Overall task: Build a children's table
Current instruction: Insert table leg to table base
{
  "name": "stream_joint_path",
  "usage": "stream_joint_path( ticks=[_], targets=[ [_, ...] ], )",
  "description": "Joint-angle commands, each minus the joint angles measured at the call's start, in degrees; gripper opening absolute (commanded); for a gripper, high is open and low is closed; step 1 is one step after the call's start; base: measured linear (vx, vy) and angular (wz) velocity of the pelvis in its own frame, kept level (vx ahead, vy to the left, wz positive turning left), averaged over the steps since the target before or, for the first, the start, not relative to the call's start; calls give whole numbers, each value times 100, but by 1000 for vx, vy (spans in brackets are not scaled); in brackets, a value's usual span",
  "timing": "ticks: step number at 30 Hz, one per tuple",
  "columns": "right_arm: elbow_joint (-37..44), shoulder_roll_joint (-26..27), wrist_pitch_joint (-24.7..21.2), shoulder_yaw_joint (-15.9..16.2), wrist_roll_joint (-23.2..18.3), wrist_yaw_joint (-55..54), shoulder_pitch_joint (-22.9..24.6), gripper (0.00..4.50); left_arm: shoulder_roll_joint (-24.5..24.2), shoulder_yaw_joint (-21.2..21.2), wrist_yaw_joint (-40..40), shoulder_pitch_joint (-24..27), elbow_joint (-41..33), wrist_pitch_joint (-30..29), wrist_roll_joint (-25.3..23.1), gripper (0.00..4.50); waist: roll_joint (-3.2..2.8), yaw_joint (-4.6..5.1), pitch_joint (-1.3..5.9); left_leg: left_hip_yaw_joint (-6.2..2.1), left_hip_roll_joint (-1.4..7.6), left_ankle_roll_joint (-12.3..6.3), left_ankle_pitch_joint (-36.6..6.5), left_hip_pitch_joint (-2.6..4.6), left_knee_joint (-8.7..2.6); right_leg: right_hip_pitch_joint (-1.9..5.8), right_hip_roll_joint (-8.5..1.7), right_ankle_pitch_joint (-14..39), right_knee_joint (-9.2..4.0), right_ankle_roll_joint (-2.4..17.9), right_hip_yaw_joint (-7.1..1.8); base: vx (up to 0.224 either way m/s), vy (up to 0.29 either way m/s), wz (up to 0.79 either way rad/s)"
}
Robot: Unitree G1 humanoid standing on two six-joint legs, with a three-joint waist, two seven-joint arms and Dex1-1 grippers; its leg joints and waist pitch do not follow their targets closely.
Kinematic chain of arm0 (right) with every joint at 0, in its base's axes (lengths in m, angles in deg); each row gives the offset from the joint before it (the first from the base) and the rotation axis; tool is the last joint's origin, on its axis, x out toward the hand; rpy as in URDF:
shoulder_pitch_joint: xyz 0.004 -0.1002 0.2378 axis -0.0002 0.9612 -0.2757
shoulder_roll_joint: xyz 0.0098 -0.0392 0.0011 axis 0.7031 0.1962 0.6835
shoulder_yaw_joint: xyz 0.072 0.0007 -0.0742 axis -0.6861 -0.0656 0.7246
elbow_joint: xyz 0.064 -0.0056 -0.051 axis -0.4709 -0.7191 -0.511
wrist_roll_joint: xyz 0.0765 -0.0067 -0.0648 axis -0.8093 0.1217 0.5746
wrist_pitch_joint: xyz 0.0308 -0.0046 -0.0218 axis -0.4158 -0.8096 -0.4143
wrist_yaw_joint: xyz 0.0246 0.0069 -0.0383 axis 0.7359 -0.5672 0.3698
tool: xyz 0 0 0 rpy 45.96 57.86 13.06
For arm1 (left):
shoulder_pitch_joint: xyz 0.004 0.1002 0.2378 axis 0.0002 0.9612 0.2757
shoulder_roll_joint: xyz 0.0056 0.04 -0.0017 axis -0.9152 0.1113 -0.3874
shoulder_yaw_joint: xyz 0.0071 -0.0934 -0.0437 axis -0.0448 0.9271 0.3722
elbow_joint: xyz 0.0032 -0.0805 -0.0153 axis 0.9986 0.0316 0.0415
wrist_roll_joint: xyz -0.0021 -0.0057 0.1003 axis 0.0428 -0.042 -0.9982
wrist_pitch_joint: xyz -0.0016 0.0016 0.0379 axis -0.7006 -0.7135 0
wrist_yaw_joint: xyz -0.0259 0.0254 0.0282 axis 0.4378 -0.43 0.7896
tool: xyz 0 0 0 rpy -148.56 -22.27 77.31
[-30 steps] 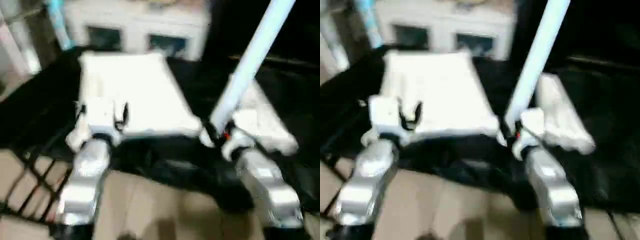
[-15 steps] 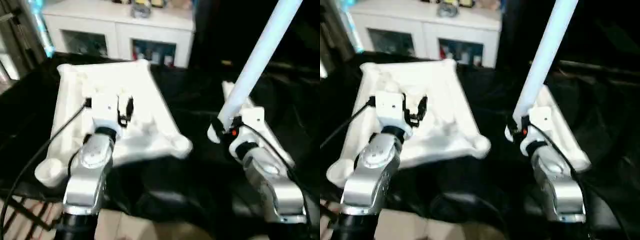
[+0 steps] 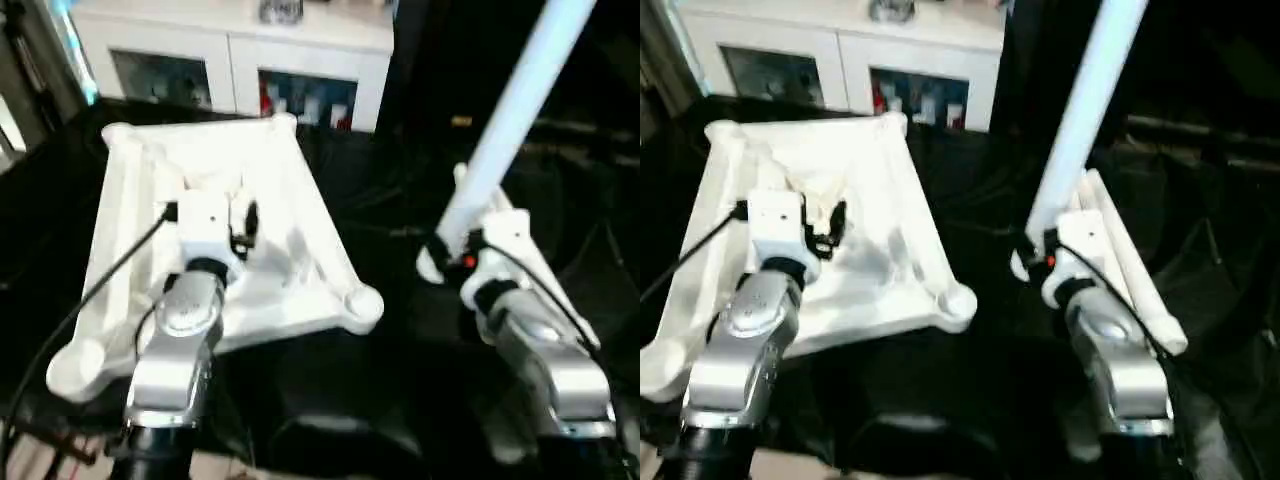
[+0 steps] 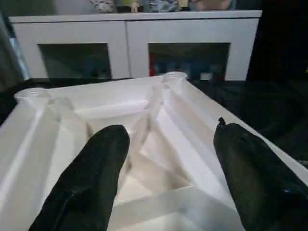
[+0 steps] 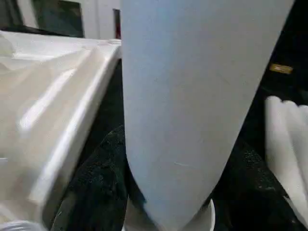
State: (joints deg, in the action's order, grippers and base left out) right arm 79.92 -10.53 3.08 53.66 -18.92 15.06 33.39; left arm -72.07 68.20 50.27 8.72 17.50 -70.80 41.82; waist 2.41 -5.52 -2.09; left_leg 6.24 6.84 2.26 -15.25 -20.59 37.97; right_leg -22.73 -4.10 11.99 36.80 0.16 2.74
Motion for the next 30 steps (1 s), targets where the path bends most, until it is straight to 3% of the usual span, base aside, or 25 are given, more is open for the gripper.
stream_joint_path(
  ticks=[1,3,4,5,9,11,12,13,14,15,16,17,18,19,20,21,22,23,24,25,26,27,28,29,30],
  targets=[
    [120,-19,-72,-18,-1,16,-106,191,16,25,4,-140,124,-17,-18,331,-63,15,205,-107,506,-178,-767,65,-616,309,-448,730,-460,1286,-273,-68,-9,7],
    [126,-36,-98,-69,-42,41,-131,191,-37,-33,72,-162,172,-25,-25,331,-60,27,134,-47,506,82,-1584,126,-683,244,-451,1896,-572,971,-282,-69,-5,8],
    [123,-44,-103,-81,-53,53,-131,191,-62,-62,93,-163,183,-15,-46,331,-64,25,139,-43,504,129,-1627,126,-686,243,-457,2046,-581,893,-285,-60,-8,8],
    [121,-50,-106,-90,-60,61,-131,191,-80,-83,108,-164,191,-7,-60,331,-100,21,159,-39,500,171,-1526,117,-695,242,-465,2000,-592,802,-299,0,0,0],
    [15,-196,-97,-63,-1,143,-159,191,-130,-107,97,-224,236,-62,-120,331,-90,19,182,-55,521,154,-1056,30,-708,282,-440,1553,-535,757,-280,0,0,0],
    [-20,-171,-67,-11,48,125,-174,191,-119,-37,58,-245,242,-76,-111,331,-140,96,201,-147,643,277,-1155,78,-747,255,-262,1101,-508,843,-153,0,0,0],
    [-17,-149,-85,-8,40,110,-181,191,-118,-23,51,-248,245,-73,-110,331,-236,163,243,-313,887,128,-1180,210,-868,206,-153,659,-402,1088,-6,0,0,0],
    [-14,-138,-99,-10,31,104,-184,191,-118,-18,47,-249,249,-72,-109,331,-284,215,255,-433,1086,-64,-1062,207,-959,200,-149,475,-296,1134,72,29,-66,4],
    [-2,-67,-191,-21,-6,42,-200,191,-97,-1,21,-242,253,-76,-85,331,-331,274,330,-624,1405,-564,-546,293,-1052,108,-152,238,-45,1171,175,25,-118,3],
    [2,-47,-207,-24,-20,32,-204,191,-91,4,12,-240,252,-83,-75,331,-356,288,334,-636,1548,-1038,-147,298,-1081,-9,-180,246,117,1244,224,25,-118,3],
    [5,-36,-209,-25,-29,32,-207,191,-88,7,8,-240,250,-91,-70,331,-313,309,338,-606,1544,-1285,-42,281,-1062,-31,-212,207,168,1295,199,33,-174,4],
    [38,-23,-224,-14,-45,40,-208,191,-89,7,13,-249,259,-91,-65,331,-260,280,351,-460,1393,-1702,-16,217,-983,-14,-311,28,93,1705,149,32,-222,3],
    [60,-19,-238,-9,-55,44,-207,191,-88,5,15,-256,270,-91,-64,331,-75,250,400,-167,867,-1911,-69,65,-617,88,-357,-332,-259,2545,83,32,-222,3],
    [106,-12,-268,-8,-83,54,-199,191,-75,2,6,-269,288,-70,-63,331,105,199,428,190,131,-1749,-357,-119,6,206,-223,-366,-600,2854,28,18,-212,4],
    [112,-12,-275,-13,-91,55,-198,191,-39,29,15,-269,287,-73,-7,331,193,43,477,393,-194,-1214,-878,-356,887,392,-424,331,-799,2883,10,-2,-203,-2],
    [118,-12,-284,-18,-100,56,-198,191,1,59,26,-270,287,-76,56,331,174,5,381,333,-189,-841,-717,-557,937,429,-486,550,-766,2185,5,-2,-203,-2],
    [144,6,-325,-56,-158,71,-185,191,-10,48,-1,-262,241,-121,2,331,117,-12,371,284,-175,-735,-608,-553,845,476,-570,671,-785,1707,5,-15,-201,-5],
    [151,16,-336,-70,-185,83,-183,191,-10,61,2,-259,222,-159,7,331,4,-78,345,215,-148,-828,-423,-483,495,515,-551,932,-932,397,-17,-36,-168,3],
    [158,34,-358,-90,-225,98,-187,191,-9,101,-13,-257,198,-275,18,331,-96,-97,342,136,-9,-987,-257,-415,208,532,-549,1055,-1008,-186,-5,-36,-168,3],
    [155,63,-376,-99,-239,91,-201,191,-14,191,-13,-236,165,-355,73,331,-315,-128,429,-273,634,-1412,348,-257,-240,519,-372,672,-914,-1197,268,-23,-175,-8],
    [126,74,-359,-82,-206,75,-231,191,4,267,48,-215,127,-352,194,331,-365,34,533,-991,1925,-2464,1049,160,-495,6,-552,404,253,-1127,73,-8,-153,-10],
    [120,75,-353,-78,-199,74,-236,191,9,279,62,-210,118,-353,220,331,-237,82,456,-662,1378,-2505,2119,380,-222,-535,-585,-55,399,-332,-301,-8,-153,-10],
    [103,76,-347,-60,-186,81,-253,191,24,305,102,-198,89,-365,291,331,-153,66,412,-463,1004,-2275,2113,233,-128,-494,-595,-451,240,-48,-427,-36,-127,15],
    [50,66,-334,38,-144,137,-306,191,7,291,122,-187,30,-349,270,331,52,-28,268,-89,306,-1584,876,-172,-125,-108,-505,-131,-259,-5,-498,-113,-139,15],
    [43,71,-338,55,-147,152,-315,191,7,288,122,-188,21,-350,263,331,84,-158,190,-278,141,-1497,164,-499,-174,323,-968,896,-431,-183,-299,-113,-139,15]
  ],
)
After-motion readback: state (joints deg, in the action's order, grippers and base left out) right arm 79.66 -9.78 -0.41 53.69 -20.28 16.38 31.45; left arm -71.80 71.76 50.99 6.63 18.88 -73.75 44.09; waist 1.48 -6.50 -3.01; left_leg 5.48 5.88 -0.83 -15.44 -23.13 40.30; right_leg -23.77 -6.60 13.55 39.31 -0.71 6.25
